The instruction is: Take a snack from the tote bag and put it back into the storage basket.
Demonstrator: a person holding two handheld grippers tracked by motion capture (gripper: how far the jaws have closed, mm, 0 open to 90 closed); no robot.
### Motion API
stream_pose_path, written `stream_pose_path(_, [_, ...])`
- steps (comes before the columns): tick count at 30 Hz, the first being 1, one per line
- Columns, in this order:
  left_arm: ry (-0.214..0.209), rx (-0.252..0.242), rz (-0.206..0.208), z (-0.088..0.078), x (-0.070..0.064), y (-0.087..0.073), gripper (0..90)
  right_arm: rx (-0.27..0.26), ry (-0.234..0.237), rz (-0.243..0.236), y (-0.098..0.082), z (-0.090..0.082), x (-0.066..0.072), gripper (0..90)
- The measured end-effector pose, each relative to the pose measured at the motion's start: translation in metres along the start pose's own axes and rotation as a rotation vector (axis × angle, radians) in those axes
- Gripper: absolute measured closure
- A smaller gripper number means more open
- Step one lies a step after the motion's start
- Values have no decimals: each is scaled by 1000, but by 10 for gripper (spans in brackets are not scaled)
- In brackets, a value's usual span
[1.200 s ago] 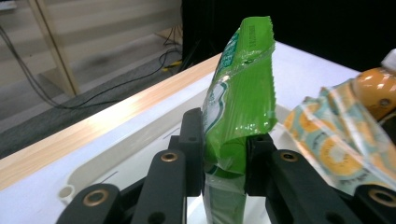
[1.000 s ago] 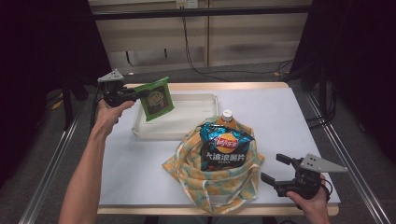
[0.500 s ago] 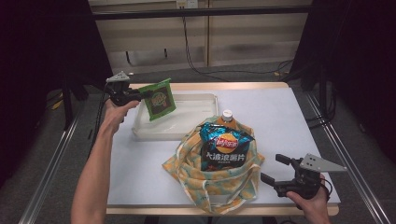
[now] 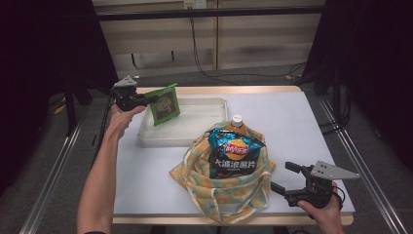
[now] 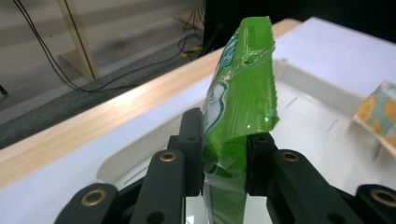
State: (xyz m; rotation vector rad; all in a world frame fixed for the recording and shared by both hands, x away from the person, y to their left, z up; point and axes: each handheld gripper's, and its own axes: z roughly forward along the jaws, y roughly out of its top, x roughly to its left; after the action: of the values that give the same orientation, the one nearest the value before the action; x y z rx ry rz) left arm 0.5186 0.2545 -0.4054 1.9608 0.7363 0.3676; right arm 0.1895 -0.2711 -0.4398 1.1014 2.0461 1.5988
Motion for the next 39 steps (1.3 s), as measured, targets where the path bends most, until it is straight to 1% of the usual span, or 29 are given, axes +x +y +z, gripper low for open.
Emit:
stream_pose_path(2, [5, 19, 14, 3, 0, -3, 736, 1, 3, 0, 0, 0, 0, 67])
stream_pose_path(3, [12, 19, 8, 3, 0, -4, 735, 0, 4, 0, 0, 0, 0, 70])
stream_pose_path(4, [8, 5, 1, 5, 2, -6, 736, 0, 5, -2, 0, 0, 0, 71])
stream_pose_path(5, [16, 5, -4, 5, 2, -7, 734, 4, 4, -1, 0, 0, 0, 71])
stream_pose_path(7, [17, -1, -16, 6, 3, -11, 732, 2, 4, 3, 0, 1, 0, 71])
stream_pose_path(9, [31, 2, -12, 7, 5, -13, 723, 2, 2, 2, 0, 1, 0, 71])
stream_pose_path(11, [33, 12, -15, 9, 5, -15, 706, 1, 7, 5, 0, 1, 0, 71])
stream_pose_path(13, [33, 30, -9, 11, 5, -16, 668, 2, 6, 4, 0, 1, 0, 71])
stream_pose_path(14, [35, 35, -17, 12, 4, -17, 649, 1, 7, 3, 0, 0, 0, 71])
stream_pose_path(15, [36, 42, -11, 13, 4, -18, 637, 2, 6, 0, 0, 0, 0, 71])
stream_pose_path(16, [29, 42, -23, 15, 3, -20, 629, 3, 6, -1, 0, 0, 0, 71])
stream_pose_path(17, [34, 48, -16, 16, 3, -20, 618, 3, 5, -2, 0, 0, 0, 71])
stream_pose_path(18, [37, 57, -18, 17, 4, -21, 617, 2, 5, -2, 0, 0, 0, 71])
stream_pose_path(19, [34, 55, -27, 18, 4, -21, 623, 3, 4, -2, 0, 0, 0, 72])
stream_pose_path(20, [48, 60, -28, 18, 6, -22, 628, 3, 5, -1, 0, 0, 0, 72])
stream_pose_path(21, [46, 56, -37, 19, 7, -22, 630, 4, 5, 1, 0, 0, 0, 72])
stream_pose_path(23, [57, 52, -59, 20, 9, -23, 625, 4, 4, 2, 0, 0, 0, 72])
stream_pose_path(24, [64, 65, -58, 19, 11, -24, 621, 4, 4, 4, 0, 0, 0, 72])
stream_pose_path(25, [67, 56, -78, 20, 13, -26, 620, 4, 6, 4, 0, 0, 0, 73])
stream_pose_path(26, [71, 61, -77, 19, 15, -27, 612, 4, 6, 5, 0, 0, 0, 74])
stream_pose_path(27, [74, 57, -93, 20, 16, -28, 597, 4, 6, 5, 0, 0, 0, 73])
stream_pose_path(30, [79, 70, -100, 20, 18, -30, 549, 5, 8, 5, 0, 0, 0, 74])
stream_pose_path(31, [94, 71, -111, 20, 18, -31, 513, 5, 7, 1, 0, 0, 0, 75])
stream_pose_path(32, [90, 67, -119, 20, 19, -31, 478, 5, 7, 2, 0, 0, 0, 76])
stream_pose_path(33, [95, 70, -119, 19, 19, -31, 466, 6, 7, 0, 0, 0, 0, 76])
stream_pose_path(36, [109, 56, -139, 18, 20, -32, 415, 5, 8, -1, 0, 0, 0, 76])
stream_pose_path(38, [113, 42, -150, 15, 21, -31, 350, 4, 10, 2, 0, 0, 0, 79])
stream_pose_path(39, [116, 41, -154, 13, 22, -30, 333, 4, 10, 2, 0, 0, 0, 79])
